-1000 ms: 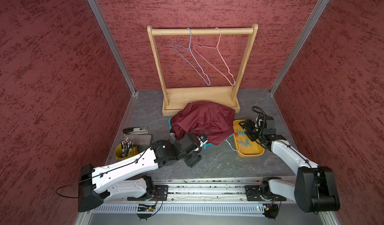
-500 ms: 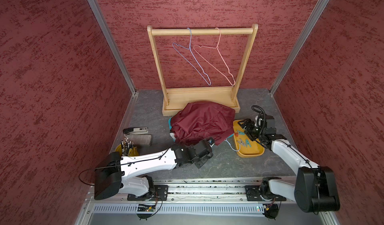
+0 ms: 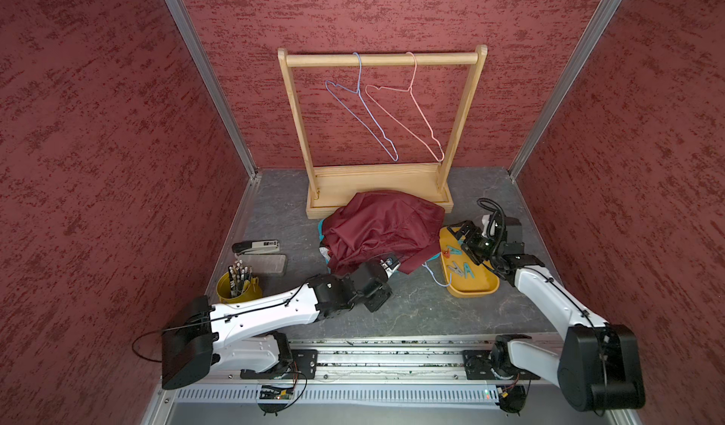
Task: Remove the clothespins securing long-sleeve shirts to the hanger
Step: Remove the clamp from the hanger.
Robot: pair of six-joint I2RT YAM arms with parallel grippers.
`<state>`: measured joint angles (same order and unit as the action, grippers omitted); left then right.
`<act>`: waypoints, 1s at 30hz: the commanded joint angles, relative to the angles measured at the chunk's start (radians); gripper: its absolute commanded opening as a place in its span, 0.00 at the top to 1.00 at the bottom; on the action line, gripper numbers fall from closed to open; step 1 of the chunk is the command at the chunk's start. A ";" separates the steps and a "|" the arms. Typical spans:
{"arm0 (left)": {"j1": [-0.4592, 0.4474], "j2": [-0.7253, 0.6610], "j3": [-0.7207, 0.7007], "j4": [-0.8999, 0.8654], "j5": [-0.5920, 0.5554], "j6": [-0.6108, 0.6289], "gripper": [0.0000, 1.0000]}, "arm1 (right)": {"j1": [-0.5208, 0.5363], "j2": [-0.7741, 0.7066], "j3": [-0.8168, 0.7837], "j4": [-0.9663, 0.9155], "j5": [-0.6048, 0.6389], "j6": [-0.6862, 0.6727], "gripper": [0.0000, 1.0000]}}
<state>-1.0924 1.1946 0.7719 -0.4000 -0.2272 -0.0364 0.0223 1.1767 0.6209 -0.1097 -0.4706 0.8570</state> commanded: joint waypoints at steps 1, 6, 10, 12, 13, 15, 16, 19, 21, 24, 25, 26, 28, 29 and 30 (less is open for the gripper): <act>0.015 -0.028 0.015 -0.021 0.050 0.092 0.25 | -0.003 -0.020 -0.024 0.042 -0.020 0.013 0.01; 0.009 -0.068 -0.030 0.006 0.035 0.272 0.07 | -0.003 -0.016 -0.035 0.059 -0.026 0.013 0.01; 0.006 -0.059 -0.046 0.041 -0.025 0.402 0.06 | -0.003 -0.011 -0.036 0.063 -0.036 0.016 0.01; 0.001 -0.035 -0.049 0.069 -0.069 0.471 0.06 | -0.004 -0.010 -0.036 0.063 -0.043 0.015 0.01; -0.004 -0.025 -0.053 0.088 -0.087 0.503 0.06 | -0.004 -0.010 -0.037 0.060 -0.048 0.014 0.01; -0.015 -0.001 -0.055 0.133 -0.115 0.566 0.06 | -0.002 -0.012 -0.030 0.038 -0.051 0.006 0.01; -0.016 0.013 -0.055 0.156 -0.126 0.589 0.06 | -0.003 -0.016 -0.025 0.024 -0.048 -0.002 0.01; -0.017 0.050 -0.037 0.207 -0.134 0.625 0.07 | -0.003 -0.048 0.000 -0.060 -0.011 -0.042 0.01; -0.016 0.075 -0.025 0.221 -0.121 0.637 0.07 | -0.003 -0.074 0.005 -0.093 -0.013 -0.059 0.01; -0.004 0.105 -0.024 0.244 -0.108 0.642 0.08 | -0.003 -0.086 -0.004 -0.103 -0.046 -0.061 0.01; -0.001 0.114 -0.027 0.253 -0.103 0.642 0.08 | -0.004 -0.086 -0.009 -0.105 -0.049 -0.063 0.01; -0.001 0.123 -0.027 0.259 -0.103 0.647 0.09 | -0.003 -0.085 -0.012 -0.104 -0.049 -0.064 0.01; 0.001 0.142 -0.027 0.275 -0.114 0.648 0.13 | -0.003 -0.083 -0.016 -0.099 -0.046 -0.062 0.01; 0.002 0.150 -0.025 0.278 -0.118 0.648 0.14 | -0.004 -0.082 -0.017 -0.092 -0.050 -0.058 0.01; 0.003 0.157 -0.025 0.282 -0.122 0.648 0.16 | -0.003 -0.081 -0.019 -0.083 -0.054 -0.054 0.01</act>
<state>-1.0946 1.3346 0.7261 -0.1673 -0.3405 0.5945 0.0223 1.0985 0.5938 -0.1913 -0.5121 0.8104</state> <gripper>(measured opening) 0.852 0.992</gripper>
